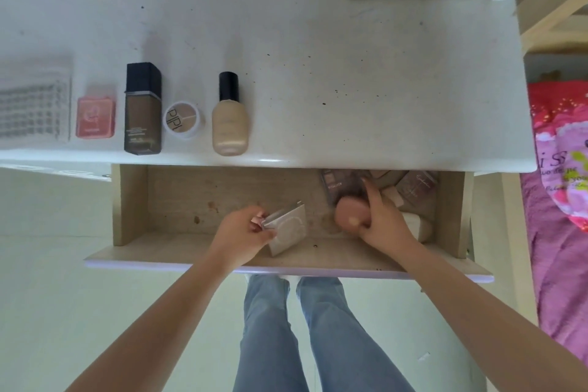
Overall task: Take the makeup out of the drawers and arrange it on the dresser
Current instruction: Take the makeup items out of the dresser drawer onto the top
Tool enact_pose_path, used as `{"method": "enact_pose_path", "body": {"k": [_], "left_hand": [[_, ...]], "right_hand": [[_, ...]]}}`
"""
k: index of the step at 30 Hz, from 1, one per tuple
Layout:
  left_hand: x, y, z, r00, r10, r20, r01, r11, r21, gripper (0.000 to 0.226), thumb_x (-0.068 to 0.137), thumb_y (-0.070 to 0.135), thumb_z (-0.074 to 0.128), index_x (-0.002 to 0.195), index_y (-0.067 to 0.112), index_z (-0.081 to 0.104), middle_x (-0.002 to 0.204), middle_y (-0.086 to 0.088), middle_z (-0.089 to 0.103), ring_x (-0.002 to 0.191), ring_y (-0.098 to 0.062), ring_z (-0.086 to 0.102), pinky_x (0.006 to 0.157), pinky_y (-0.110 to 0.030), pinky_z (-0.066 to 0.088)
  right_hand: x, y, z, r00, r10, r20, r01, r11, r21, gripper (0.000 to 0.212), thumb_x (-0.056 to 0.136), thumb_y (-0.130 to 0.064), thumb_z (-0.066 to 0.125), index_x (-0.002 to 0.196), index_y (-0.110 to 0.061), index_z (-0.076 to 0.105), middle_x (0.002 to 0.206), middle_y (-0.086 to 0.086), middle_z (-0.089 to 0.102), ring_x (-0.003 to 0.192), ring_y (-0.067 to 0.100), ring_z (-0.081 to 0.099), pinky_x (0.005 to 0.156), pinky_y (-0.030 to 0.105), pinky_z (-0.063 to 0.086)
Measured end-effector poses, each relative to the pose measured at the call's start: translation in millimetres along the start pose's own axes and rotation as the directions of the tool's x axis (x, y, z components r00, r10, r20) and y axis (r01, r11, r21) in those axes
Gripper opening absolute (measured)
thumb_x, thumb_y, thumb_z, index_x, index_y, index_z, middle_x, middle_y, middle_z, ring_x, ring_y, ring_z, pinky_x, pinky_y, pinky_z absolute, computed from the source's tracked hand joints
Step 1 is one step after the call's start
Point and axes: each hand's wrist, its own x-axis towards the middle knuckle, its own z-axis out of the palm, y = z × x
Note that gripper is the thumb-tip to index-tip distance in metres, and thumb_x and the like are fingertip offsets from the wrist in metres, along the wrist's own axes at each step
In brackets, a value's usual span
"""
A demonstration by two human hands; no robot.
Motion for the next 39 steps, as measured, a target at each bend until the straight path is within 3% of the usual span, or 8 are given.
{"method": "enact_pose_path", "body": {"k": [6, 11, 16, 20, 27, 32, 34, 39], "left_hand": [[-14, 11, -15, 0.999, -0.032, 0.017, 0.036, 0.94, -0.34, 0.025, 0.081, -0.003, 0.062, 0.072, 0.02, 0.056, 0.07, -0.001, 0.059, 0.065, -0.014, 0.056, 0.073, -0.031, 0.052], [-21, 53, -49, 0.987, 0.074, -0.14, -0.132, 0.87, -0.475, 0.011, 0.085, 0.001, 0.06, 0.092, 0.01, 0.06, 0.078, 0.001, 0.063, 0.069, -0.01, 0.06, 0.059, -0.012, 0.054], [20, 109, -78, 0.94, 0.167, -0.297, -0.219, 0.964, -0.151, 0.027, 0.088, 0.012, 0.057, 0.115, 0.009, 0.058, 0.081, 0.001, 0.056, 0.08, -0.02, 0.055, 0.076, -0.026, 0.046], [52, 130, -86, 0.96, 0.157, -0.231, -0.109, 0.972, 0.208, 0.031, 0.094, 0.014, 0.044, 0.123, 0.018, 0.053, 0.117, -0.003, 0.058, 0.099, -0.021, 0.054, 0.088, -0.03, 0.043], [47, 133, -68, 0.931, 0.233, -0.28, -0.08, 0.882, 0.465, 0.04, 0.093, 0.021, 0.044, 0.133, 0.013, 0.041, 0.131, -0.009, 0.046, 0.121, -0.026, 0.043, 0.088, -0.03, 0.038], [46, 119, -64, 0.912, 0.405, 0.068, -0.329, 0.622, 0.71, 0.056, 0.088, 0.019, 0.054, 0.138, 0.014, 0.03, 0.154, -0.003, 0.01, 0.144, -0.021, 0.002, 0.113, -0.031, 0.02], [47, 116, -65, 0.912, 0.405, 0.068, -0.314, 0.581, 0.751, 0.059, 0.088, 0.014, 0.053, 0.14, 0.015, 0.026, 0.154, -0.002, 0.01, 0.143, -0.022, 0.005, 0.111, -0.031, 0.026], [46, 114, -65, 0.881, 0.473, -0.026, -0.284, 0.572, 0.77, 0.047, 0.09, 0.013, 0.049, 0.135, 0.015, 0.034, 0.142, -0.003, 0.031, 0.131, -0.024, 0.027, 0.094, -0.03, 0.04]], "right_hand": [[-30, -16, -13, 1.0, -0.011, 0.019, 0.007, 0.978, 0.209, 0.077, 0.072, -0.009, 0.072, 0.136, -0.02, 0.03, 0.097, -0.002, 0.052, 0.09, 0.016, 0.054, 0.067, 0.004, 0.037], [-45, -53, -68, 0.934, -0.143, -0.326, 0.282, 0.856, 0.433, 0.064, 0.067, 0.0, 0.075, 0.108, -0.028, 0.035, 0.091, -0.013, 0.053, 0.08, -0.008, 0.057, 0.072, 0.001, 0.043], [4, -75, -105, 0.818, -0.219, -0.532, 0.308, 0.948, 0.083, 0.046, 0.071, 0.014, 0.061, 0.114, 0.005, 0.05, 0.1, 0.016, 0.06, 0.093, 0.025, 0.054, 0.081, 0.028, 0.039], [30, -78, -103, 0.693, -0.414, -0.59, 0.395, 0.903, -0.17, 0.037, 0.066, 0.006, 0.045, 0.101, -0.005, 0.048, 0.089, 0.021, 0.063, 0.092, 0.018, 0.043, 0.08, 0.035, 0.045], [24, -53, -83, 0.742, -0.532, -0.408, 0.471, 0.847, -0.248, 0.045, 0.07, -0.03, 0.048, 0.111, -0.012, 0.042, 0.116, 0.003, 0.044, 0.108, 0.021, 0.039, 0.095, 0.03, 0.041], [26, -62, -92, 0.812, -0.406, -0.42, 0.381, 0.913, -0.147, 0.059, 0.066, -0.037, 0.06, 0.116, -0.007, 0.048, 0.116, 0.023, 0.057, 0.11, 0.032, 0.051, 0.091, 0.035, 0.035], [29, -70, -94, 0.86, -0.359, -0.363, 0.329, 0.933, -0.144, 0.067, 0.064, -0.032, 0.068, 0.121, 0.0, 0.051, 0.127, 0.023, 0.052, 0.114, 0.041, 0.05, 0.094, 0.036, 0.032], [34, -83, -102, 0.929, -0.311, -0.2, 0.303, 0.95, -0.074, 0.075, 0.077, -0.024, 0.07, 0.138, -0.009, 0.031, 0.147, 0.006, 0.029, 0.134, 0.023, 0.027, 0.11, 0.029, 0.022]]}}
